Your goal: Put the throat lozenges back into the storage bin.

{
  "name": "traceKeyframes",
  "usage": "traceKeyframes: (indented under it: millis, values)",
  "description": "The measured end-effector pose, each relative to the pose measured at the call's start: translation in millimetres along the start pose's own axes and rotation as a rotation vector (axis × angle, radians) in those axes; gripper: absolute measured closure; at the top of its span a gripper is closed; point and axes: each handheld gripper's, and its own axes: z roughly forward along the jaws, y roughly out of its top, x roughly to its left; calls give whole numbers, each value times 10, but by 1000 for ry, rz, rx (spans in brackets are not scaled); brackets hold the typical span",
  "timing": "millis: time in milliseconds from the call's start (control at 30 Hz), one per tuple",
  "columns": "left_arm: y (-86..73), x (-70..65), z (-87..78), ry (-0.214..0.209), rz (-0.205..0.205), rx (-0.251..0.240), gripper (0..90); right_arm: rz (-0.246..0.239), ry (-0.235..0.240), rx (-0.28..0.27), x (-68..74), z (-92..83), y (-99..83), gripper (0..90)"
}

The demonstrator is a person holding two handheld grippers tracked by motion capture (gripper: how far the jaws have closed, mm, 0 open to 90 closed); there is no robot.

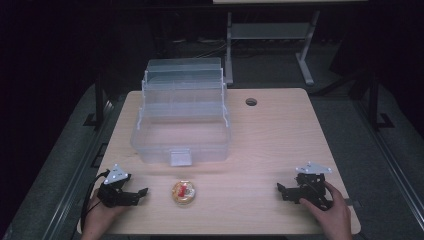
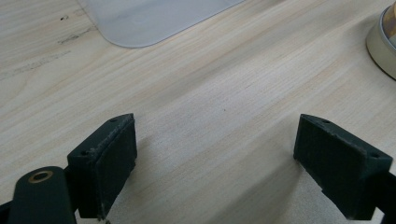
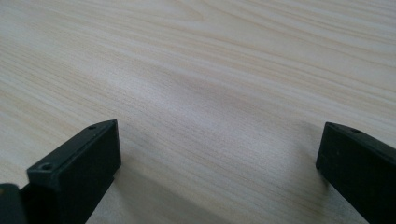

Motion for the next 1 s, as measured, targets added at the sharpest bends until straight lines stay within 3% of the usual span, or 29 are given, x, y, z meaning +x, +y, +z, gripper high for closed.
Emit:
traceKeyframes:
  millis: [600,1000]
  values:
    - [84,-33,-76,-17,15,3,129,0,0,0,0,1,1,0]
    - [164,-95,-89,-50,40,16,135,-1,1,0,0,1,1,0]
